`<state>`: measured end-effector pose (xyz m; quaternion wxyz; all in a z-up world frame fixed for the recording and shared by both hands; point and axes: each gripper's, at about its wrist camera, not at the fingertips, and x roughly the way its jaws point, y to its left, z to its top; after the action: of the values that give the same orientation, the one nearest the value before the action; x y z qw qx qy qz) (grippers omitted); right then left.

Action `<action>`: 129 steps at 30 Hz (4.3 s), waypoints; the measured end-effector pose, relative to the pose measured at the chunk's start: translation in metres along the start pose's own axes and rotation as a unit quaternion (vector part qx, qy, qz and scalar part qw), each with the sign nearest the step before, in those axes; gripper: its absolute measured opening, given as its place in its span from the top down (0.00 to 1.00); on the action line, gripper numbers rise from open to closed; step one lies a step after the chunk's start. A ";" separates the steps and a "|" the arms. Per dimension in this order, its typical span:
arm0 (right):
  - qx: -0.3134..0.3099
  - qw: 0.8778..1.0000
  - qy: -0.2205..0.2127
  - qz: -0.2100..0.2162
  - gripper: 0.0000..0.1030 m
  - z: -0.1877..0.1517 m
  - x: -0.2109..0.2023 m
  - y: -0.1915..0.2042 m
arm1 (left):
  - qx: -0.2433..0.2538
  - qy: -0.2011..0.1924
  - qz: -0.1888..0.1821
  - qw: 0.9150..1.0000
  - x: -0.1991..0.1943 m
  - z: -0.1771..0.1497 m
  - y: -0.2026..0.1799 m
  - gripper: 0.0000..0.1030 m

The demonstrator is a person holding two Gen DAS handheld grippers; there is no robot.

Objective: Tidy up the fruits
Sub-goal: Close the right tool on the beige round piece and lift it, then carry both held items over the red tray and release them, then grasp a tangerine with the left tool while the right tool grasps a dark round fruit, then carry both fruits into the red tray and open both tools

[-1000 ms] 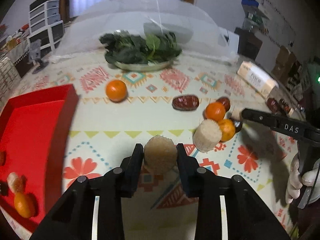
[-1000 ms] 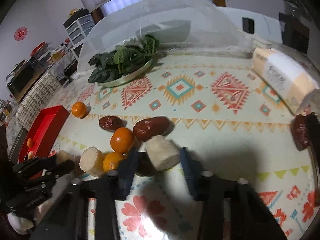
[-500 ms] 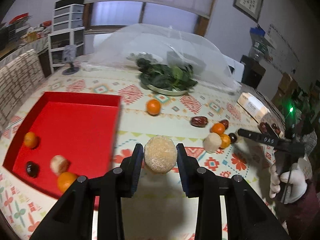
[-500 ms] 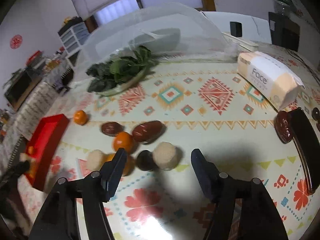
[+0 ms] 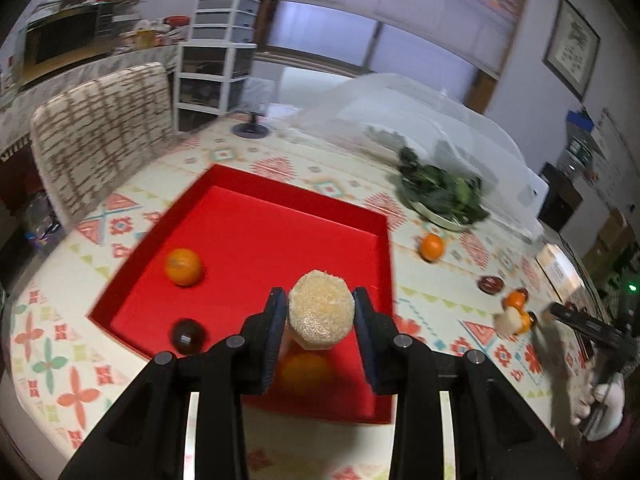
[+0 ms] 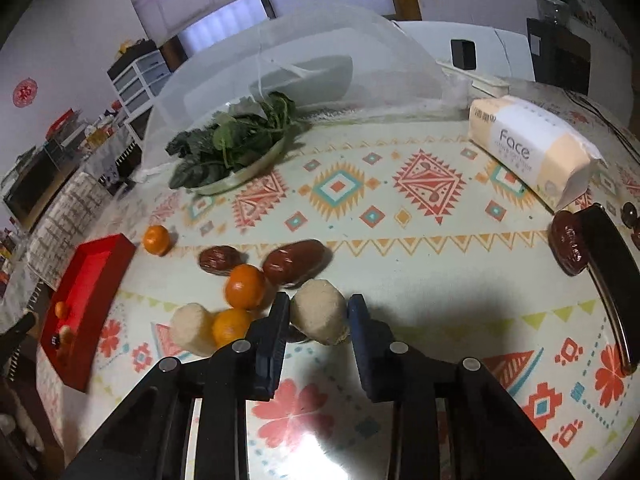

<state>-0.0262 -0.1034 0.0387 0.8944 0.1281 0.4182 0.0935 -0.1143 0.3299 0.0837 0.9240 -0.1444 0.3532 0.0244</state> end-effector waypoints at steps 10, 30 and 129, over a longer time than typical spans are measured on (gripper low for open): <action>-0.072 0.989 0.024 0.128 0.68 0.000 -0.007 0.127 | -0.037 0.015 0.038 0.998 0.024 0.028 0.055 0.68; -0.162 0.955 0.134 0.208 0.66 -0.058 0.089 0.302 | -0.052 0.038 0.008 0.998 0.042 0.036 0.074 0.51; -0.174 0.961 0.107 0.185 0.73 -0.033 0.097 0.289 | -0.047 0.049 0.016 0.998 0.068 0.036 0.049 0.66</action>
<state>-0.0079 0.2022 0.0366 0.8202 0.0347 0.4578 0.3414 -0.0480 0.3829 0.0522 0.8972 -0.1826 0.3992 0.0489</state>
